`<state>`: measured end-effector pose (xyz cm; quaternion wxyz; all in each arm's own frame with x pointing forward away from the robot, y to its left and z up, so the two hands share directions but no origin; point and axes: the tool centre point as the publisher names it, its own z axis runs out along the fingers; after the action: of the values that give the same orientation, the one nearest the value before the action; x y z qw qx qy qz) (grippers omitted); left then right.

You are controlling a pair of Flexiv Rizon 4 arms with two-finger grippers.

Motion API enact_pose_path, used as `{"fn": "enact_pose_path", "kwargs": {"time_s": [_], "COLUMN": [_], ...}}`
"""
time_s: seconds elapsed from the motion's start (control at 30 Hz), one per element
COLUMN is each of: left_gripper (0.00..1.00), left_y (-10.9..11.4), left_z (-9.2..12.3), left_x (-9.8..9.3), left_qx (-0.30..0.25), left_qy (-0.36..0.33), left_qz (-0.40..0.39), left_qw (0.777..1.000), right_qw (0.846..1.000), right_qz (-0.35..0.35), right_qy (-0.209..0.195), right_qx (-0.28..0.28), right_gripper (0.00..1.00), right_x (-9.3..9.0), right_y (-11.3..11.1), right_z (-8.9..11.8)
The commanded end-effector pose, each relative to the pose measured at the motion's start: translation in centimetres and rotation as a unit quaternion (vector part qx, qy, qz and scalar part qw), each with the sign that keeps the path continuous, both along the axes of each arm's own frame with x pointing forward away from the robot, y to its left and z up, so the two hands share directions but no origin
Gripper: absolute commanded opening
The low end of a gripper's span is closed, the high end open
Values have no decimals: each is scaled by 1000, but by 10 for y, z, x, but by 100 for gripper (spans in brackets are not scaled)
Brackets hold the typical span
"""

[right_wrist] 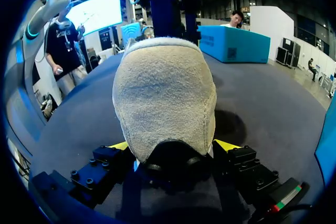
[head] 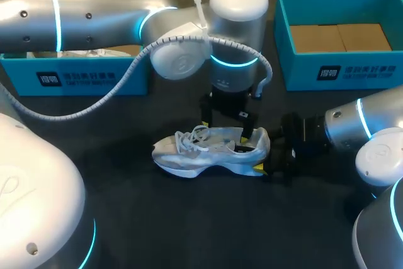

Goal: Take the shoe out of the shoebox, open the shoe tongue, remove and reinsert the insole, then place the shoe into the shoebox

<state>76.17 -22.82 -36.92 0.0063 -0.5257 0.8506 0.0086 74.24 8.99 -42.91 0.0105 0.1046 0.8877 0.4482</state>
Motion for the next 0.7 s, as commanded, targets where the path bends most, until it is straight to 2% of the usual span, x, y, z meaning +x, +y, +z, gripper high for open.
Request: {"fn": "enact_pose_path", "kwargs": {"time_s": [0.03,0.43,0.7], "left_gripper": [100,100,100], "left_y": [-5,6,20], "left_z": [-8,-30,-26], "left_x": [-2,-13,-15], "left_qx": [8,30,40], "left_qy": [5,14,4], "left_qz": [-3,25,69], "left_qw": [1000,999,997], "right_qw": [1000,1000,1000], "right_qz": [-1,-1,-1], "right_qy": [0,0,0], "right_qx": [-1,-1,-1], "right_gripper": [0,0,0], "right_x": [-1,-1,-1], "right_y": [4,4,4], "right_z": [-3,-3,-3]}}
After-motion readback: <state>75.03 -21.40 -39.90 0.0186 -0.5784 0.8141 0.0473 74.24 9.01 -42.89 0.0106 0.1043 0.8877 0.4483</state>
